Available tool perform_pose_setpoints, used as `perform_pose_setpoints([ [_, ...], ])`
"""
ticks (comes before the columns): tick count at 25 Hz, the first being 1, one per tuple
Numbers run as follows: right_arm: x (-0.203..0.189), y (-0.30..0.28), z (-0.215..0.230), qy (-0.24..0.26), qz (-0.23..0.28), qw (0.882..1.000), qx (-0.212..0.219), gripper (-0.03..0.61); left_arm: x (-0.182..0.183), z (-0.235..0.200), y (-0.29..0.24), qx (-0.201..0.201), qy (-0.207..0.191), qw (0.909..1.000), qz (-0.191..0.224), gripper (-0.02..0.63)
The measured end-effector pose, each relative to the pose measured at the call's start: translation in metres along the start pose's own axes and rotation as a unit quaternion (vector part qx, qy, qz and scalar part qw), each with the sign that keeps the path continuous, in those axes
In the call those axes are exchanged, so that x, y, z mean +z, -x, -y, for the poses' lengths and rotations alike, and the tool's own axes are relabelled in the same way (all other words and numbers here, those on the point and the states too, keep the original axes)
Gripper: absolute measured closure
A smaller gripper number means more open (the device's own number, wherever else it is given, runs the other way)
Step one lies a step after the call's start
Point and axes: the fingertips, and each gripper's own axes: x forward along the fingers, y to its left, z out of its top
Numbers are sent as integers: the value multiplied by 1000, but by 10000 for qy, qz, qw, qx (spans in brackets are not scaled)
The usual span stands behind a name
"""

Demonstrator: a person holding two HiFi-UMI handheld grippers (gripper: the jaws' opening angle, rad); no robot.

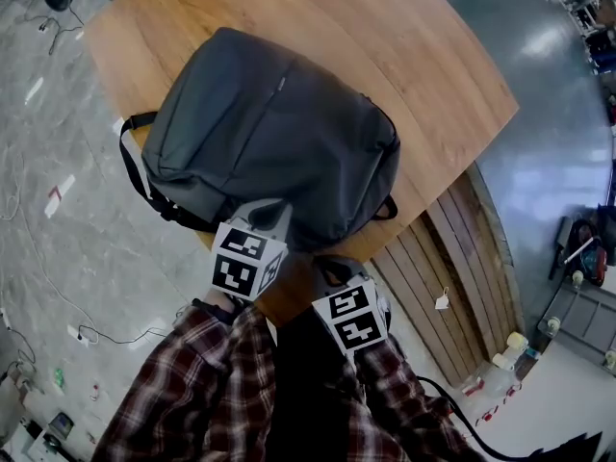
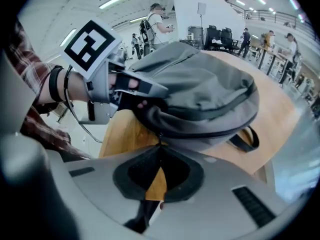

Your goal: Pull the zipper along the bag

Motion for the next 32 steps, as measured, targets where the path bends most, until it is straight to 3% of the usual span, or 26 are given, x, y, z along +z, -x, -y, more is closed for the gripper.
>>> perform_pose_setpoints([
  [9,-11,33,126,-83,-24,9951,-988,567,-3,-1,3,-53,-64,9999,-69,604],
  [14,-2,24,161,-352,40,9940,-1039,566,-2,-1,3,-41,-77,9999,-83,604],
  [21,-11,10,110,-840,262,9951,-448,569,-1,-22,-5,-409,-438,9920,-1107,604],
  [24,-7,2,71,-1024,426,9938,-57,569,10,-42,-5,-222,-185,9921,-1217,604],
  [27,5,-8,27,-941,504,9936,376,569,27,-65,8,491,239,9936,-990,604],
  [29,14,-18,-8,-695,503,9937,720,569,48,-71,23,1000,270,9929,-580,604],
  [32,33,-29,-63,-356,538,9908,1191,569,83,-46,44,979,131,9951,48,604],
])
